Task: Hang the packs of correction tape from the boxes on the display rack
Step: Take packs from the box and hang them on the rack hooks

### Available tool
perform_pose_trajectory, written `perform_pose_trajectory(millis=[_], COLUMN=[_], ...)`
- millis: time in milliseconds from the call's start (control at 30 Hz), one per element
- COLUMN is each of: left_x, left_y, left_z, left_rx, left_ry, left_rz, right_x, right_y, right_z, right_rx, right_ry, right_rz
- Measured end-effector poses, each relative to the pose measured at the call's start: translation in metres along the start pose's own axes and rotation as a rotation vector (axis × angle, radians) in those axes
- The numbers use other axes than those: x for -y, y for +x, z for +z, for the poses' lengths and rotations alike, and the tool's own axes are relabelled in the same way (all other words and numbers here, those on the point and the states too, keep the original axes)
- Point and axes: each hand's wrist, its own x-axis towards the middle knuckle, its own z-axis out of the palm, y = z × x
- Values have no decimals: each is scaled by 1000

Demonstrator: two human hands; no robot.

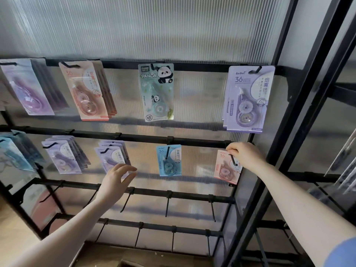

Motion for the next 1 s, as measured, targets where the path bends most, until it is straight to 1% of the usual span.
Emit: perform_pose_trajectory(millis=[167, 367, 500, 633, 800, 900, 1000], left_x=[-1, -5, 3, 19, 45, 76, 110], left_y=[-6, -20, -30, -39, -53, -63, -73], left_z=[-10, -28, -43, -63, -90, -109, -125], left_rx=[-16, -61, -54, -58, -73, -46, -21], left_ry=[35, 91, 134, 149, 182, 178, 171], left_rz=[-6, -6, 2, -9, -30, -34, -78], right_x=[12, 32, 58, 90, 136, 165, 196], right_y=[-5, -14, -23, -36, -44, -48, -55], right_z=[-4, 0, 5, 21, 58, 82, 105], right_rx=[-49, -88, -93, -86, -34, -7, -1], right_ry=[-22, -64, -70, -93, -3, -35, -33], right_rz=[17, -32, -77, -82, -58, -35, -19])
